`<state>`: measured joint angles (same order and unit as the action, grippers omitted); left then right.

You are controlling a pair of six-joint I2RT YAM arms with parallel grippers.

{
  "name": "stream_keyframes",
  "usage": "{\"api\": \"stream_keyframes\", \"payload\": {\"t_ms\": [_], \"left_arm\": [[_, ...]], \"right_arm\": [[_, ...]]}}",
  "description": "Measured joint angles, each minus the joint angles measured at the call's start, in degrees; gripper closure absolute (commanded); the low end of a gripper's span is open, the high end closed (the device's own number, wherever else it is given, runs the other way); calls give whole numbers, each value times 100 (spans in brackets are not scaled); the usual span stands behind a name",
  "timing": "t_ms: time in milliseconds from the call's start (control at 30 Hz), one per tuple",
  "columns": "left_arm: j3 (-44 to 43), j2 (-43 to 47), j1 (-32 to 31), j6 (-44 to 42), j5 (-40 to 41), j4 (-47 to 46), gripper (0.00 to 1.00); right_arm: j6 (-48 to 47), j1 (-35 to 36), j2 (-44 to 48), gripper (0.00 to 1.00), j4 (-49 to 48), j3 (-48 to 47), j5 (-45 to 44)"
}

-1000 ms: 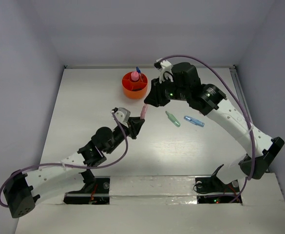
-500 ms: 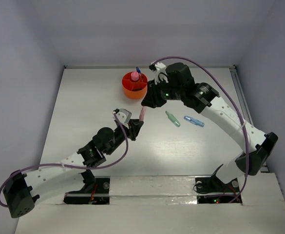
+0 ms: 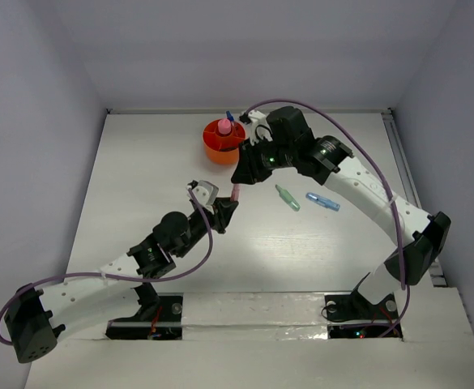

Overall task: Sort the stationery into containers
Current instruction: Close the pen cap on the pen.

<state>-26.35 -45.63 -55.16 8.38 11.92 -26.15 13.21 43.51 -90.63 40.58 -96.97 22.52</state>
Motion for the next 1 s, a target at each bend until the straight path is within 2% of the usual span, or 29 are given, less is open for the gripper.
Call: {"api": "stream_keyframes", "payload": {"t_ms": [133, 600, 800, 1000], "left_arm": [[-42, 0, -2, 17, 90, 33, 100], [-417, -221, -72, 203, 343, 938, 100], [-695, -485, -70, 199, 450, 1408, 100], [-822, -544, -61, 116, 483, 1740, 100]], "right_arm": [[15, 0, 26, 100, -142, 72, -2], [603, 238, 1080, 100, -2682, 2500, -566], [802, 396, 1224, 100, -3598, 3180, -949], [1005, 424, 1318, 100, -4122, 3609, -1071]]}}
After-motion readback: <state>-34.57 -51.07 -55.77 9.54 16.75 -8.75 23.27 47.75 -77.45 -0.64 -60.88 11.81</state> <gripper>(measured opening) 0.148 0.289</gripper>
